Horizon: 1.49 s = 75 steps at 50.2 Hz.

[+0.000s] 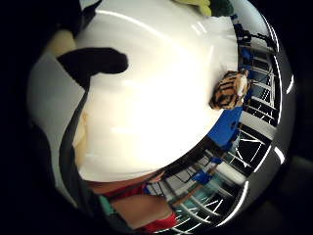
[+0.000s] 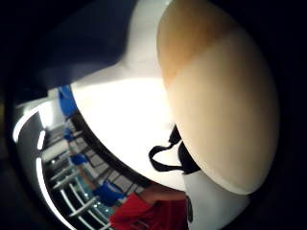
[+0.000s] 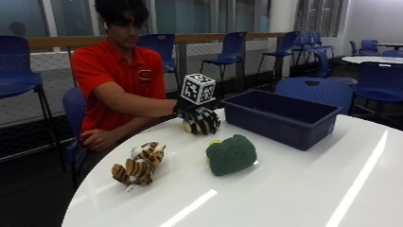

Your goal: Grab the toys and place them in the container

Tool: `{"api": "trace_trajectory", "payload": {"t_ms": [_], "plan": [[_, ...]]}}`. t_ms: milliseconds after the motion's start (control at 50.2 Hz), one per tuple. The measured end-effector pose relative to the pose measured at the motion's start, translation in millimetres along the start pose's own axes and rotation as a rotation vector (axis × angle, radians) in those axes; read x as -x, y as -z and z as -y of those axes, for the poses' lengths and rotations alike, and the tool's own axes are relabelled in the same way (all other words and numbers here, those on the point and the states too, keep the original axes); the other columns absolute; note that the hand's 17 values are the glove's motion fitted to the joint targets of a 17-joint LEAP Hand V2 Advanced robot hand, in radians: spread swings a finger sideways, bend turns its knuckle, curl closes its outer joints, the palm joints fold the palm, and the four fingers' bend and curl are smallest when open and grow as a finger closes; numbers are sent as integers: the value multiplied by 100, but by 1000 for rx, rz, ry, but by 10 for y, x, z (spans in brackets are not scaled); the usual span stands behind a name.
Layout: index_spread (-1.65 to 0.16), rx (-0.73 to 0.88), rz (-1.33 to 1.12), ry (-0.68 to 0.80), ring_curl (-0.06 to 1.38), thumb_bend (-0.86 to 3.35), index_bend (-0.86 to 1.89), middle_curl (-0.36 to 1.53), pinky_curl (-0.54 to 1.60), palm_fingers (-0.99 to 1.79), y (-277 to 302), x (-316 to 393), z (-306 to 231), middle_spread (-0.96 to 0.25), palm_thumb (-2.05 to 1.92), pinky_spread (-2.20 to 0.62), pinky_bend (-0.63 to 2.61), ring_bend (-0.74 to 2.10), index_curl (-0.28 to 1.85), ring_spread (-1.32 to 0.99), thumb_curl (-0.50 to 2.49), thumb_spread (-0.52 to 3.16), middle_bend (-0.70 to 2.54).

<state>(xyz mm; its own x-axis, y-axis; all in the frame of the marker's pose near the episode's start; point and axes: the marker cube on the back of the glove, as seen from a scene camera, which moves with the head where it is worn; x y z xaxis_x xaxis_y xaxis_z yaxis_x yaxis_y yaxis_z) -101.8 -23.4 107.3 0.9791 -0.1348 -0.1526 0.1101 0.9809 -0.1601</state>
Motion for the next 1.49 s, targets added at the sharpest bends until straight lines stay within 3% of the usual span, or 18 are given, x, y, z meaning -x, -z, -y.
{"api": "trace_trajectory", "payload": {"t_ms": [40, 60, 100, 319, 518, 638, 837, 936, 1016, 1096, 1175, 1255, 1275, 1295, 1335, 1395, 1494], "plan": [[-36, -31, -6, 0, 32, 8, 16, 22, 37, 42, 2, -1, -3, -14, 25, -29, 116, 70, 17, -18, 31, 129, 24], [-36, -47, -7, 3, 30, 6, 13, 21, 37, 30, 4, -5, -4, -13, 22, -29, 116, 66, 16, -17, 31, 128, 20], [-36, -84, -3, 13, 37, 13, 15, 25, 38, 62, 10, -20, -1, -18, 33, -34, 116, 81, 18, -26, 34, 133, 31], [-38, -95, -10, 18, 42, 22, 21, 35, 38, 104, 283, -300, 70, -33, 63, -41, 109, 93, 21, -44, 53, 106, 51], [-39, -199, 82, -83, 47, 19, 24, 42, 40, 108, 1360, -790, 345, -40, 67, -43, 102, 95, 26, -49, 63, 86, 59], [-39, -252, 127, -87, 49, 18, 25, 45, 41, 107, 2052, -696, 555, -42, 68, -43, 101, 95, 29, -51, 69, 77, 61], [-41, -390, 156, 68, 50, 14, 22, 49, 43, 95, 2735, 162, 959, -44, 67, -44, 101, 92, 34, -54, 76, 68, 58], [-42, -395, 166, 131, 51, 12, 20, 51, 43, 90, 2829, 602, 1218, -45, 66, -44, 101, 90, 36, -56, 79, 66, 56], [-42, -403, 158, 262, 51, 11, 18, 52, 43, 87, 2798, 857, 1398, -45, 65, -45, 102, 88, 37, -57, 81, 66, 54], [-42, -371, 324, 220, 52, 9, 15, 53, 43, 80, 2799, 1158, 1471, -44, 64, -45, 103, 88, 38, -57, 83, 66, 51], [-42, -339, 335, 222, 52, 7, 15, 53, 43, 79, 2751, 1318, 1486, -45, 64, -45, 104, 86, 38, -57, 84, 68, 49], [-41, -264, 269, 227, 52, 6, 12, 53, 44, 63, 2666, 1353, 1496, -42, 61, -42, 111, 82, 38, -56, 84, 77, 41], [-40, -244, 263, 237, 50, -5, 16, 50, 41, 32, 2647, 1347, 1490, -38, 42, -32, 98, 77, 38, -51, 79, 86, 35], [-40, -228, 259, 248, 54, 0, 18, 54, 45, 41, 2628, 1336, 1481, -39, 46, -34, 101, 83, 42, -51, 80, 89, 41], [-38, -211, 246, 270, 51, -7, 16, 50, 45, -1, 2584, 1292, 1459, -31, 35, -22, 96, 68, 41, -41, 73, 96, 31], [-36, -219, 228, 275, 46, -10, 14, 48, 42, -23, 2534, 1154, 1429, -24, 23, -14, 95, 50, 39, -30, 66, 102, 27], [-33, -261, 220, 221, 37, -9, 12, 45, 37, -21, 2480, 799, 1431, -16, 6, -4, 92, 35, 35, -18, 57, 106, 21]]}}
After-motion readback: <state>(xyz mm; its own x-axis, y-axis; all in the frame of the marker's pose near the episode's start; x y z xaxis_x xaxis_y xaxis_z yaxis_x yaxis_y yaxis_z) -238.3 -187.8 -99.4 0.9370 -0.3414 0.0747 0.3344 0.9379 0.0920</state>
